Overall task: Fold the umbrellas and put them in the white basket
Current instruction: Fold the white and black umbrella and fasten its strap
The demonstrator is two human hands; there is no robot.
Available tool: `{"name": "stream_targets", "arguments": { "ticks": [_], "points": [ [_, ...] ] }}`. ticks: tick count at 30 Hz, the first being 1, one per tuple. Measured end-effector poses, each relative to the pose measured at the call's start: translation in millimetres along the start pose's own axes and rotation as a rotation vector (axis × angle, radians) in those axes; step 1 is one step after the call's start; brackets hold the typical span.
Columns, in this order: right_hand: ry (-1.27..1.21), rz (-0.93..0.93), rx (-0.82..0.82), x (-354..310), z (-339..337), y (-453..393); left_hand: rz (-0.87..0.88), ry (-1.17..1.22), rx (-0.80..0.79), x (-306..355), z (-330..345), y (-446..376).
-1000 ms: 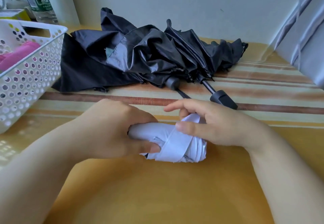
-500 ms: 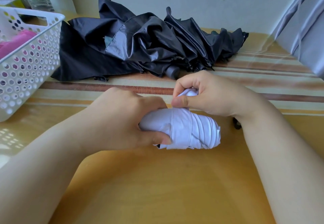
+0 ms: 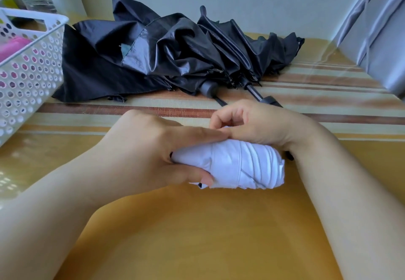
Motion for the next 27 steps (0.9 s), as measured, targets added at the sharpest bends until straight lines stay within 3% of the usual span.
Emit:
{"name": "stream_targets", "arguments": {
  "ticks": [2, 6, 12, 16, 18, 21, 25, 27],
  "points": [
    [-0.145, -0.035, 0.039, -2.2, -5.5, 0.8, -0.049, 0.087, 0.009, -1.0, -2.5, -2.0],
    [-0.184, -0.132, 0.333, -13.0, -28.6, 13.3, -0.186, 0.030, 0.028, -18.4, -5.4, 0.5],
    [-0.064, -0.110, 0.194, -16.1, -9.4, 19.5, -0.228, -0.009, 0.065, -27.0, -15.1, 3.2],
    [-0.302, -0.171, 0.135, -14.0, -5.5, 17.5, -0.282, 0.032, 0.107, -28.2, -19.4, 1.8],
    [-0.405, -0.206, 0.191, -13.9, -8.9, 16.5, -0.325, 0.054, 0.096, -32.2, -20.5, 1.4],
    [-0.395, -0.206, 0.279, -13.0, -13.7, 14.4, -0.350, 0.097, -0.031, -39.7, -12.4, 2.7],
    [-0.323, -0.183, 0.276, -18.0, -10.6, 14.2, -0.428, 0.252, -0.226, -39.6, -1.9, 6.2],
    [-0.382, -0.208, 0.316, -20.1, -10.5, 11.8, -0.470, 0.418, -0.214, -37.0, 1.0, 5.5]
  ]
}}
Point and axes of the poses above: each hand's wrist, its own y-axis away from the middle knuckle, its own z-axis out of the palm, x = y × z, the point moved 8 cm from there along -y, towards the middle knuckle, and after that the axes turned 3 degrees about -y, right-handed, at the moved point
